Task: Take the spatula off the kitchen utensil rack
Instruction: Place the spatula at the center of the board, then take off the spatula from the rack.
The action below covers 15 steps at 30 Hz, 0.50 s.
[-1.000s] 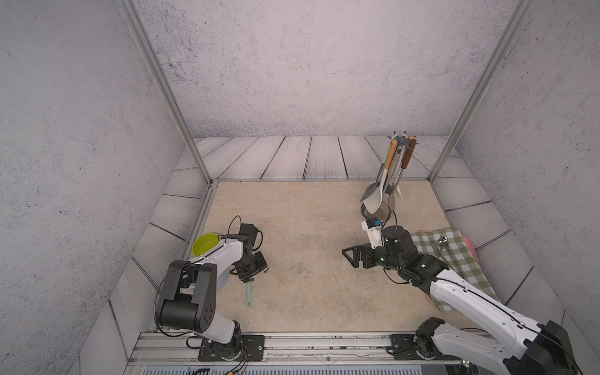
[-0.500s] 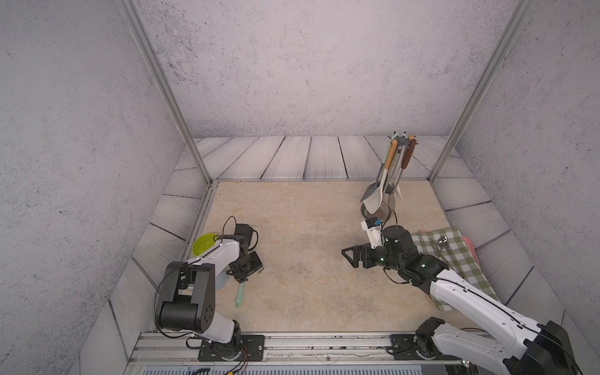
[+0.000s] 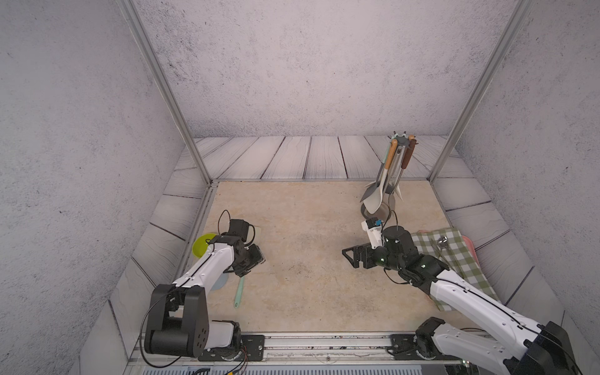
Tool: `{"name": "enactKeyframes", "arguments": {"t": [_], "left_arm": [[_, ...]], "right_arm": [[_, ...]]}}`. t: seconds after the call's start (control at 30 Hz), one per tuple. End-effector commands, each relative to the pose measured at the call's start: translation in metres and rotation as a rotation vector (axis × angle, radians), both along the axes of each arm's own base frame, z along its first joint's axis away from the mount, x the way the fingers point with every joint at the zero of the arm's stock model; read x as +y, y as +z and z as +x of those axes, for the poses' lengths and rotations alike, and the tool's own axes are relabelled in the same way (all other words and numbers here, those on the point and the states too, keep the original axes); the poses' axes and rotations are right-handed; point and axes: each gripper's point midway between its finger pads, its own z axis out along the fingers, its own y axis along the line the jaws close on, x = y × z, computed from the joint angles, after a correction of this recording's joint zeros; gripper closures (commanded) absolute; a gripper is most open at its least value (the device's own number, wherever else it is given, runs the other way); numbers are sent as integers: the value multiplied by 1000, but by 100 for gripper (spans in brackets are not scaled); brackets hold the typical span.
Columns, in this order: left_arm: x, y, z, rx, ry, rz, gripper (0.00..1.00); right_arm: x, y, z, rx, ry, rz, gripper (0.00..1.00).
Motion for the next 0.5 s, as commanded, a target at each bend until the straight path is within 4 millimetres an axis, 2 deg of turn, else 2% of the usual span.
{"name": "enactKeyframes", "arguments": {"t": [0.0, 0.17, 0.2, 0.23, 0.27, 0.37, 0.47], "left_arm": [[-24, 35, 19, -136, -76, -46, 34], [-68, 80, 38, -332, -194, -65, 20], [-77, 87, 41, -370, -216, -73, 15], [-85, 94, 43, -404, -238, -79, 3], [-95, 100, 45, -440, -261, -81, 1], [-123, 108, 44, -551, -332, -95, 1], [-146, 104, 37, -621, -409, -88, 1]], "right_arm": [[-13, 3, 3, -60, -40, -30, 1], [-25, 8, 4, -129, -87, -45, 1], [-28, 9, 5, -145, -99, -49, 1], [-31, 10, 5, -158, -109, -53, 1], [-34, 12, 5, -174, -120, -56, 1], [-44, 16, 6, -223, -160, -63, 1], [-53, 15, 10, -255, -201, -90, 1]]}}
